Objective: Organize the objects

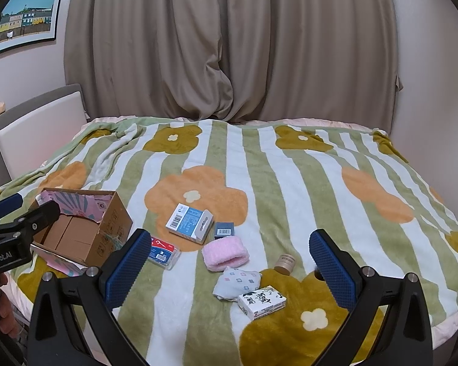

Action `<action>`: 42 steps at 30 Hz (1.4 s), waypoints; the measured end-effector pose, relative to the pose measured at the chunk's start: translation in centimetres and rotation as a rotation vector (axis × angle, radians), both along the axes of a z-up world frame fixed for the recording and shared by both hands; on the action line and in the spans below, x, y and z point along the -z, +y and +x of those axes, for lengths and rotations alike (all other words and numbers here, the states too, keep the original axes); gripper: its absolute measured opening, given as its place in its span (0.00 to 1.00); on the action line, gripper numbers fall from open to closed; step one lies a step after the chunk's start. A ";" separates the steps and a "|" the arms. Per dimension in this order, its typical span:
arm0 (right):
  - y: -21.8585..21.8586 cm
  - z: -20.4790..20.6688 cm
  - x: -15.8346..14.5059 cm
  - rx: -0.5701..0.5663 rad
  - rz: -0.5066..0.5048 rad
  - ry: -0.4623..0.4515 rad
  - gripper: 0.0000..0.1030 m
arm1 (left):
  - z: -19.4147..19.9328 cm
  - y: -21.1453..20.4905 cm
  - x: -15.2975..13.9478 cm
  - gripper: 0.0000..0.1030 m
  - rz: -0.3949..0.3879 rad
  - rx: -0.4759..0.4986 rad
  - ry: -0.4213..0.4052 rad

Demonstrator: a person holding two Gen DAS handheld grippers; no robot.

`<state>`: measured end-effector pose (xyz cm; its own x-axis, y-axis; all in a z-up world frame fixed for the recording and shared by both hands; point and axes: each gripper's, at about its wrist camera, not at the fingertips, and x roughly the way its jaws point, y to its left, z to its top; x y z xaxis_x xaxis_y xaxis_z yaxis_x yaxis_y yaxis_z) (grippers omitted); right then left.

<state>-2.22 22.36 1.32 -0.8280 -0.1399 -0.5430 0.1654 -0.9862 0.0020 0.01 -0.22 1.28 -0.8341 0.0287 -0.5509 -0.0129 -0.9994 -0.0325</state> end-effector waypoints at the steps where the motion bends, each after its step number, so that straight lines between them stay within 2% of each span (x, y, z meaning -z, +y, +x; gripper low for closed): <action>1: 0.0 0.0 -0.1 0.000 -0.001 0.001 1.00 | 0.0 0.0 0.0 1.00 0.001 -0.001 0.000; 26: 0.4 0.2 -0.3 -0.003 0.001 0.005 1.00 | 0.4 -0.1 -0.3 1.00 0.016 0.005 -0.006; 35: 2.3 0.1 -0.5 0.008 0.007 0.006 1.00 | -0.1 0.9 0.1 1.00 0.043 0.007 -0.024; 42: 4.7 -0.3 -0.1 0.037 0.014 0.004 1.00 | -0.8 3.5 1.0 1.00 0.037 0.040 -0.057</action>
<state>-2.54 27.06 1.38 -0.8347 -0.1016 -0.5412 0.1291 -0.9915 -0.0129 -0.76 3.29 0.33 -0.7994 0.0824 -0.5951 -0.0499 -0.9962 -0.0710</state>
